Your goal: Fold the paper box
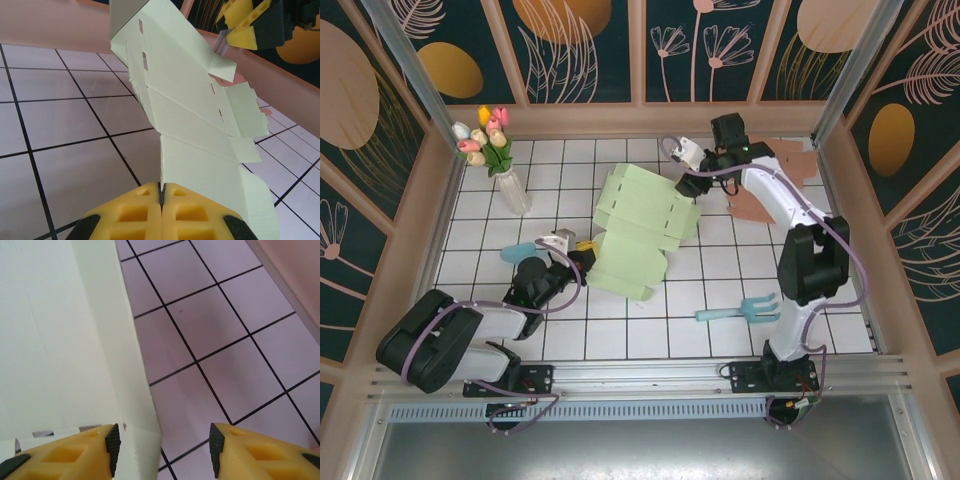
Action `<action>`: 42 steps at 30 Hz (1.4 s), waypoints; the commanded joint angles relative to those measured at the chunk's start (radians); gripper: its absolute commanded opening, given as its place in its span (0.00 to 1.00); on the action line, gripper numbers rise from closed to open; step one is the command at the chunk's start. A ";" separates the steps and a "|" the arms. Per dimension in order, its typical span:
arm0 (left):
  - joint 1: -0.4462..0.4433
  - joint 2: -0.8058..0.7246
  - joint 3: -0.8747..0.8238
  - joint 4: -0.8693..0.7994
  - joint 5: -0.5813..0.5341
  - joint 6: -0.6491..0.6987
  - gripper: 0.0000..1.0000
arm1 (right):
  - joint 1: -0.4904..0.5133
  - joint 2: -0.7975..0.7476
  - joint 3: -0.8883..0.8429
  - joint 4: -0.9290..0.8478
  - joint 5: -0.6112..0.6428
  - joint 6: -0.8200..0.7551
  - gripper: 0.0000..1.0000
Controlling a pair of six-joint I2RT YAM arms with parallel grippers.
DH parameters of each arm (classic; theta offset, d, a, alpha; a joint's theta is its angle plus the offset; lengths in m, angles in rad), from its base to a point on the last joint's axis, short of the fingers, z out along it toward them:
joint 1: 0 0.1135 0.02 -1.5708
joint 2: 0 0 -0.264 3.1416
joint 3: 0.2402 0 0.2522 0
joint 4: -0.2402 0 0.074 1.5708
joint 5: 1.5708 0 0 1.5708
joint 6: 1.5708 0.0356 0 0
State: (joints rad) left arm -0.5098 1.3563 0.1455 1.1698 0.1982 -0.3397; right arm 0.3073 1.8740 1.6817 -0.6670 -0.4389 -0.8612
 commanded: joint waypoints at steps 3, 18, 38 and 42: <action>-0.012 0.013 -0.008 0.059 -0.018 0.040 0.00 | -0.007 0.100 0.179 -0.245 -0.061 -0.100 0.53; -0.027 0.006 -0.002 0.040 -0.032 0.055 0.00 | 0.011 0.285 0.412 -0.397 -0.160 -0.140 0.51; -0.036 0.000 0.003 0.019 -0.045 0.054 0.00 | 0.041 0.326 0.395 -0.441 -0.160 -0.162 0.38; -0.035 0.001 0.004 0.018 -0.049 0.054 0.00 | 0.038 0.306 0.376 -0.436 -0.149 -0.164 0.35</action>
State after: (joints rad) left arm -0.5373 1.3678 0.1429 1.1755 0.1669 -0.2993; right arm 0.3424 2.1918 2.0602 -1.0668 -0.5770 -0.9970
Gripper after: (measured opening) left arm 0.065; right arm 0.352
